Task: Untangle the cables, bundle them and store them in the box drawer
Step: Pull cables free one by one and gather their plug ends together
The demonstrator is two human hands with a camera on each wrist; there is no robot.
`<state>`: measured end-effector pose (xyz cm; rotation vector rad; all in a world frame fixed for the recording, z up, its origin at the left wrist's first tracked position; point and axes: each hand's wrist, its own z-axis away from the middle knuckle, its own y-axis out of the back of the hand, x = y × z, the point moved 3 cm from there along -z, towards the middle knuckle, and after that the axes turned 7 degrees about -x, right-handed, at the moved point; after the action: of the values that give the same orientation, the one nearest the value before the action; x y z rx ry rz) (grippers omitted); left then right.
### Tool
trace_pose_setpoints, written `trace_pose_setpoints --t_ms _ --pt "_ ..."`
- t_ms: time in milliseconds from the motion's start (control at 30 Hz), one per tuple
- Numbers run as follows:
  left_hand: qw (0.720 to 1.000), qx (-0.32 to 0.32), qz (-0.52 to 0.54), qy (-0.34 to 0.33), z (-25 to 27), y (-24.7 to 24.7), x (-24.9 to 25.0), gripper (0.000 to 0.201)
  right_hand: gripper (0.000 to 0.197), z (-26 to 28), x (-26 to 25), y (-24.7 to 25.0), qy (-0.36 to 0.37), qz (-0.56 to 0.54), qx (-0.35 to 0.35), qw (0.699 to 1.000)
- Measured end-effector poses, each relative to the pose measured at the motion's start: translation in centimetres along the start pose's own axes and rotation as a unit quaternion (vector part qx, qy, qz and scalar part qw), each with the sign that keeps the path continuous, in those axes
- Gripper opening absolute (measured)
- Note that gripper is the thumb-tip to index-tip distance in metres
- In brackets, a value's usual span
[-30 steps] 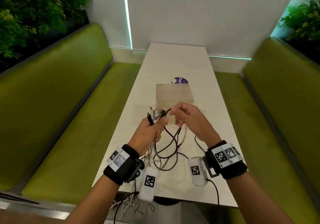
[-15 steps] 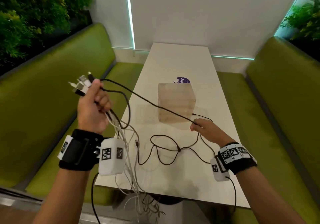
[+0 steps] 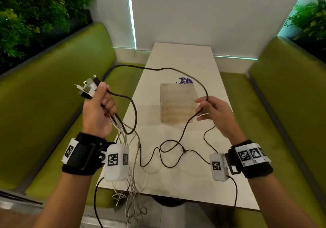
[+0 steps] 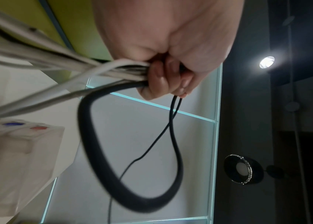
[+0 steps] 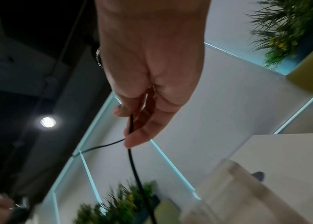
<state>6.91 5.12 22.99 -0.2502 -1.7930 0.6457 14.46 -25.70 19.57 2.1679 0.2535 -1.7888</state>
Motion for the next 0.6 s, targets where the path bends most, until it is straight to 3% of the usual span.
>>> trace_pose_setpoints --t_ms 200,600 --pt "1.0 -0.005 0.003 0.026 0.5 -0.6 -1.2 0.025 0.02 1.4 -5.6 -1.1 0.076 -0.084 -0.021 0.993" --pt "0.999 -0.006 0.001 0.046 1.1 -1.7 -2.1 0.026 0.021 3.8 -9.6 -3.2 0.091 -0.126 -0.058 0.986"
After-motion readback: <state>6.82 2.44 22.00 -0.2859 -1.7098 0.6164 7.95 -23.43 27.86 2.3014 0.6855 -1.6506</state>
